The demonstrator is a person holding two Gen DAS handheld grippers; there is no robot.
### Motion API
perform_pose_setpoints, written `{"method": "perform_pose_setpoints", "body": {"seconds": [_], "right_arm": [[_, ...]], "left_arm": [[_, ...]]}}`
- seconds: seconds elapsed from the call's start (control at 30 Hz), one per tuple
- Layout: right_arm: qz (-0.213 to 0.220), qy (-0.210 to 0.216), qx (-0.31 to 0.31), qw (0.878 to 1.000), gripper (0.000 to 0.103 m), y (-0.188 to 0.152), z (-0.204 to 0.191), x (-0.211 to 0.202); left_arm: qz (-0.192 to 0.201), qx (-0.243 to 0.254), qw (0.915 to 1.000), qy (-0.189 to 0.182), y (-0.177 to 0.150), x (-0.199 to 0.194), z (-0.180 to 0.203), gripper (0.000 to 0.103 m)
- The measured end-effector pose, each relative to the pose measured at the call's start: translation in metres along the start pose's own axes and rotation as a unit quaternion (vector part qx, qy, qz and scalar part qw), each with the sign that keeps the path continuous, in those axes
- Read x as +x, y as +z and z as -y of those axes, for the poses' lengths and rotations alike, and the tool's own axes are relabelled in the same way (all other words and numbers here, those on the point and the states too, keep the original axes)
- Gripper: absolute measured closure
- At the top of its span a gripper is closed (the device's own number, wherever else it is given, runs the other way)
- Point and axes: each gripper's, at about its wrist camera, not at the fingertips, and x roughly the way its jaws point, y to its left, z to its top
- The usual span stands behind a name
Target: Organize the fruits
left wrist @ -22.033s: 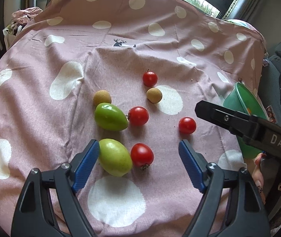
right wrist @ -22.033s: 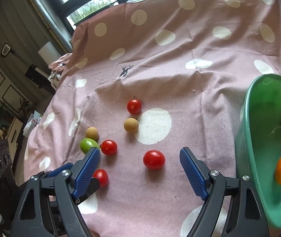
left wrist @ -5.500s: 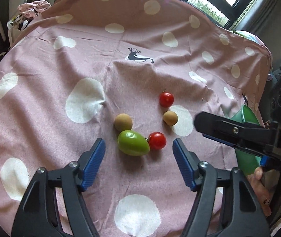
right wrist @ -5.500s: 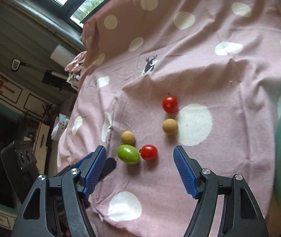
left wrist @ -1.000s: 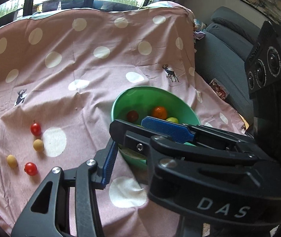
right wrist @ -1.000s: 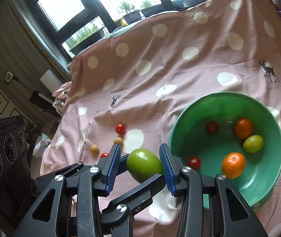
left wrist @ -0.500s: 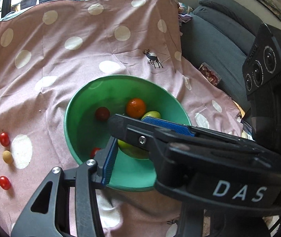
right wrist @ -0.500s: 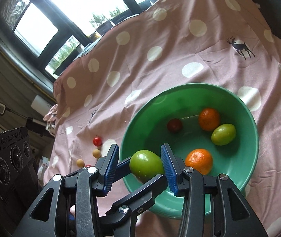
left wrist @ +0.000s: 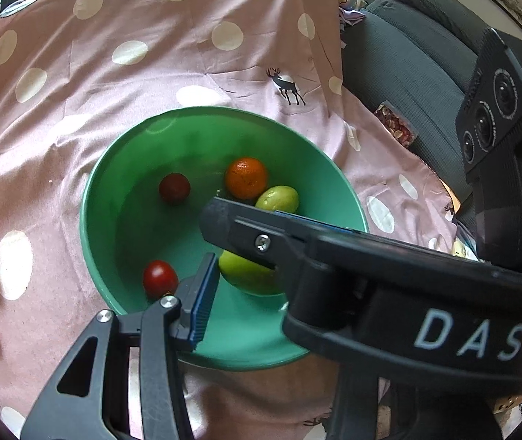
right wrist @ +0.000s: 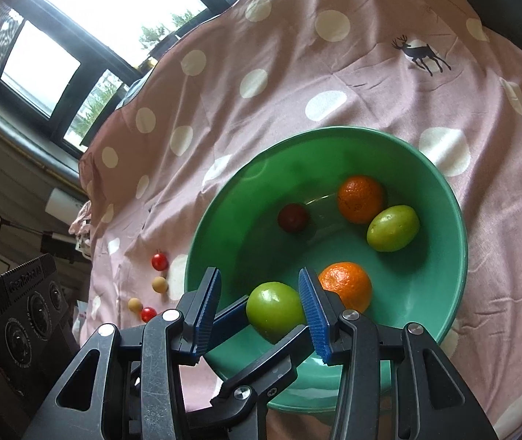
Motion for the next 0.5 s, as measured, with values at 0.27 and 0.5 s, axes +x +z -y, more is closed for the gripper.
{"method": "perform_pose_setpoints", "body": {"seconds": [0.27,0.5], "right_arm": [[0.026,-0.016,0.008,1.000,0.056,0.002,0.002,-0.007],[0.080,-0.027,-0.008,0.996,0.045,0.003,-0.007,-0.024]], "left_arm": [[0.015,-0.020,0.9993,-0.026,0.000,-0.014,-0.004,0.058],[0.067,-0.031,0.9972,-0.017,-0.013,-0.067,-0.021,0.046]]}}
